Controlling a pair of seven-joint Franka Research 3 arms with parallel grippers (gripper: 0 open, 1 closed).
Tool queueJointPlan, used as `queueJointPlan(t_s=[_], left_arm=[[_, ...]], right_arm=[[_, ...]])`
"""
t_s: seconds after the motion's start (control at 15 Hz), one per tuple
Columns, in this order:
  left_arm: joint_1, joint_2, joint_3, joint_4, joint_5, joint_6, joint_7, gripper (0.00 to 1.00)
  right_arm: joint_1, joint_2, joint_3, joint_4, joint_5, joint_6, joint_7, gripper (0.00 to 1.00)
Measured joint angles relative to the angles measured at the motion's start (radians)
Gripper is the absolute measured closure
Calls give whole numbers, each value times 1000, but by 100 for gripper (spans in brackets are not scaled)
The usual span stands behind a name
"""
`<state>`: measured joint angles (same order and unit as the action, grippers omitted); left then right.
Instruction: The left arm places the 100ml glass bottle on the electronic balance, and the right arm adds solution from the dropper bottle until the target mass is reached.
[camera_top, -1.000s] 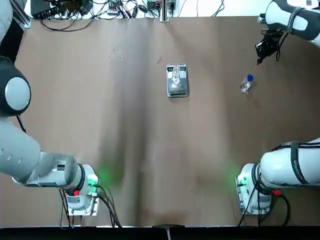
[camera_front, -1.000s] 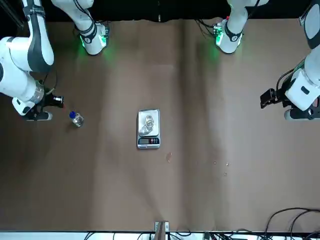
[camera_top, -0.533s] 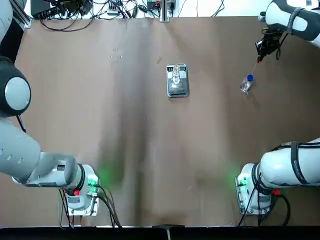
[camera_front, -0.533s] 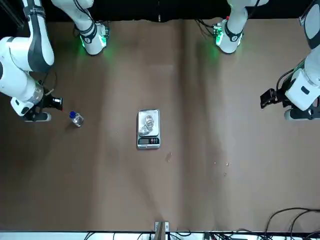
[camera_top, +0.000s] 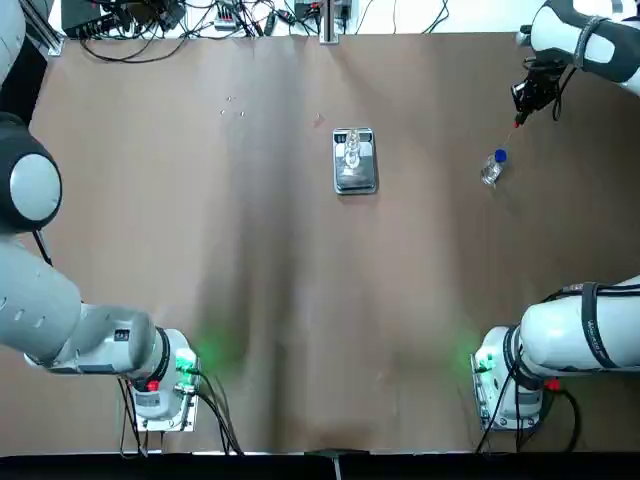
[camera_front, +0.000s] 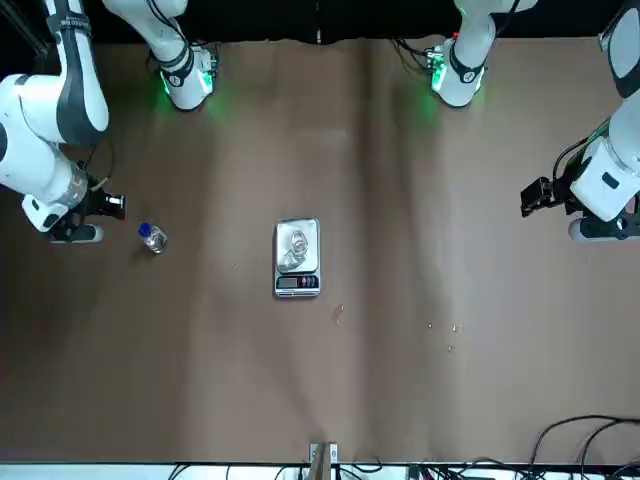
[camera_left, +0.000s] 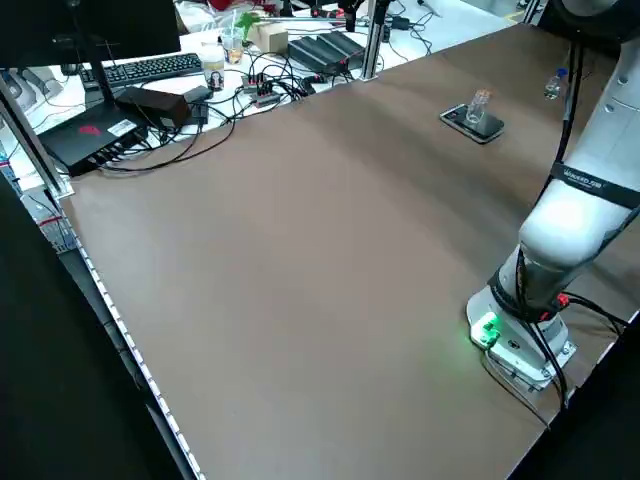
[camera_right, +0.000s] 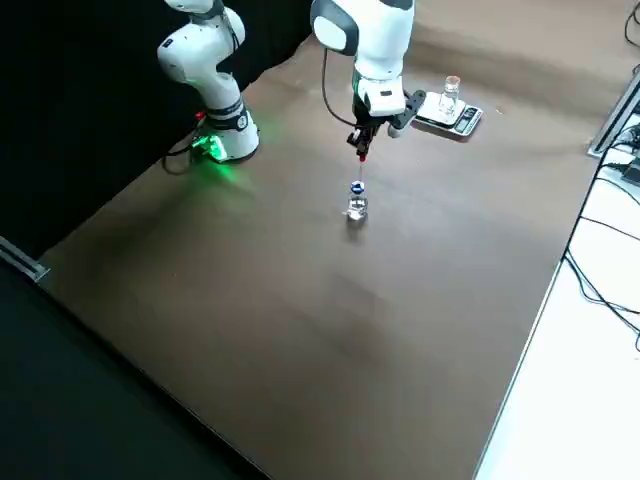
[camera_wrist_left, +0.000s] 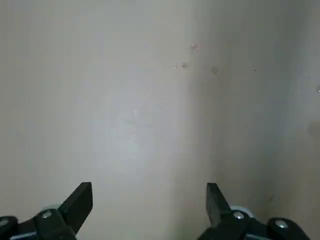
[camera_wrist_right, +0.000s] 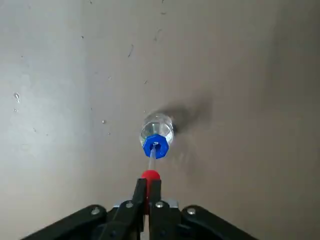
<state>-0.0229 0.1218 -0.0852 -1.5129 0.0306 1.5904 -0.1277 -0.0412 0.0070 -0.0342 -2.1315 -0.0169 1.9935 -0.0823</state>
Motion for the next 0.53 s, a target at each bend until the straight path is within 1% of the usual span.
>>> queueJointPlan(t_s=[0.53], left_arm=[[0,4,0,0,0,0,0,0]], right_arm=[[-1,0,0,-13,0,0,0,94]])
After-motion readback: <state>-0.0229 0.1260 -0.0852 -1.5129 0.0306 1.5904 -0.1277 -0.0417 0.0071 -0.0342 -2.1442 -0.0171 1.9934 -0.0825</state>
